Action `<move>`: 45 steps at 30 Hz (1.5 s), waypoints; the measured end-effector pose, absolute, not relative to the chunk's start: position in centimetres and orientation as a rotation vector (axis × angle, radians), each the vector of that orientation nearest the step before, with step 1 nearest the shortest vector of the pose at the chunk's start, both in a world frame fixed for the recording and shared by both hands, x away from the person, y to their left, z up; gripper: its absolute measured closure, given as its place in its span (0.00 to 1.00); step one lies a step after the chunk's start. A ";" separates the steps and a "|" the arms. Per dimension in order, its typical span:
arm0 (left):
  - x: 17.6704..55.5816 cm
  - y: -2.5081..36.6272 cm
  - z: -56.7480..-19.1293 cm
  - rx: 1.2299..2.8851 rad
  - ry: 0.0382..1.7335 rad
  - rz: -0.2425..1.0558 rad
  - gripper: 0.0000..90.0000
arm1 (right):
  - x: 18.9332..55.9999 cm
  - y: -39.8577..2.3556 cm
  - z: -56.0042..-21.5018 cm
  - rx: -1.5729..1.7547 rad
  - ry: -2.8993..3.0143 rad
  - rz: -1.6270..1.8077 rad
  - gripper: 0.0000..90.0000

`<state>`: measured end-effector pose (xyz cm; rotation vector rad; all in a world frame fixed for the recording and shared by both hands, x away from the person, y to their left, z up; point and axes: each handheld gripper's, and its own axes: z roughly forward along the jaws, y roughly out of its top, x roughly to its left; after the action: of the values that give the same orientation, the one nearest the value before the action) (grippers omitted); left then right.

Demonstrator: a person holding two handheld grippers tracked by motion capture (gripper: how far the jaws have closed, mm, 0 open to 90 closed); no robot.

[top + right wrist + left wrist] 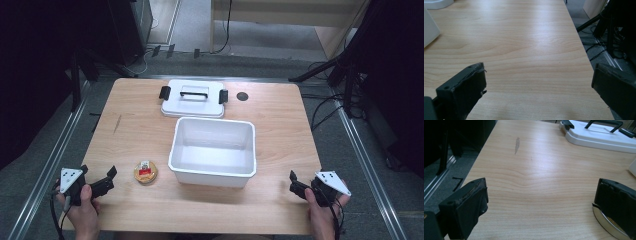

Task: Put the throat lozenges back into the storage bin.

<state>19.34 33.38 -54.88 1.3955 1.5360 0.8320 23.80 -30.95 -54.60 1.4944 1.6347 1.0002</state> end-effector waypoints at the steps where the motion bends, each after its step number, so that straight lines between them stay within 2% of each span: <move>1: 19.3 33.4 -54.8 1.398 1.528 0.831 0.00 | 23.8 -31.0 -54.6 1.494 1.635 1.000 0.00; 7: 19.6 33.3 -54.3 1.449 1.502 0.801 0.00 | 23.9 -30.8 -54.6 1.491 1.653 0.995 0.00; 17: 20.5 31.4 -52.9 1.658 1.407 0.757 0.00 | 24.1 -30.9 -54.6 1.504 1.665 1.000 0.00; 29: 22.0 28.2 -50.4 2.147 1.235 0.657 0.00 | 24.3 -30.9 -54.6 1.517 1.700 1.008 0.00; 45: 25.3 25.2 -50.6 2.521 1.130 0.406 0.00 | 24.4 -31.0 -54.7 1.530 1.730 1.009 0.00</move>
<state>25.34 25.16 -50.62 2.5211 1.1299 0.4058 24.44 -31.00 -54.68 1.5302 1.7305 1.0095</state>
